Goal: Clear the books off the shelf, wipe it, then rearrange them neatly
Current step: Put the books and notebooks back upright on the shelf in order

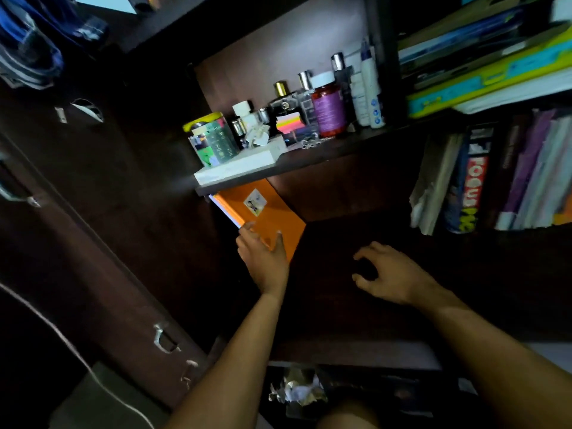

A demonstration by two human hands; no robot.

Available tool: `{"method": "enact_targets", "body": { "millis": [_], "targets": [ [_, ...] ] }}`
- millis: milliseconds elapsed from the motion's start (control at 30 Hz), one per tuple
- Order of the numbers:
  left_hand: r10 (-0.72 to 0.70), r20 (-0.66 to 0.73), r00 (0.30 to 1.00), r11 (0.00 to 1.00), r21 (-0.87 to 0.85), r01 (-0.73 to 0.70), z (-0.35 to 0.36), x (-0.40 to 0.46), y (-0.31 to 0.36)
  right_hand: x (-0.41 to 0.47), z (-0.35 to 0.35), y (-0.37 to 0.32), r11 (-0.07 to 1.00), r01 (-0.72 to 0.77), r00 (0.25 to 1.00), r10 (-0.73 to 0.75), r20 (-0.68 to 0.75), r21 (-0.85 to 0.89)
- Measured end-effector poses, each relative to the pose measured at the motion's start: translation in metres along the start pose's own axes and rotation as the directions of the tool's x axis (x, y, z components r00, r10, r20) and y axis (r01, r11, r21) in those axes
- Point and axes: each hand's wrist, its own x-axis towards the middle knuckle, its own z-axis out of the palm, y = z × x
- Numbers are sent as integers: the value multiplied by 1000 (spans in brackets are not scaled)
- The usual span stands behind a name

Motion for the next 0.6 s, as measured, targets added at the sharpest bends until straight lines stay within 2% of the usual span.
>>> {"method": "enact_targets", "body": {
  "millis": [33,100,167,233,367,400,467,500,600],
  "targets": [
    [60,111,992,998,-8,-60,0,-13,9,-5,-4,-5,994,-8,998,16,-64,113],
    [69,401,914,994,-101,-31,5,-48,37,-33,-12,-6,959,-51,967,116,-225,278],
    [98,665,740,983,-179,31,15,-87,78,-79,-26,0,927,-108,913,236,-333,360],
    [225,792,568,954,-298,37,21,-128,120,-139,-42,5,929,-159,859,297,-418,333],
    [459,860,223,867,-489,98,22,-226,208,-281,-88,0,917,-278,779,390,-491,287],
    [533,837,122,830,-546,116,20,-257,237,-326,-105,-5,896,-349,743,443,-502,275],
    [632,774,-22,770,-625,126,8,-303,282,-392,-131,-19,871,-428,678,487,-551,242],
    [654,754,-59,754,-643,133,-2,-321,302,-421,-143,-26,863,-455,651,491,-579,221],
    [667,739,-92,738,-639,218,-17,-364,333,-479,-174,-44,816,-548,578,529,-621,185]
  ]
}}
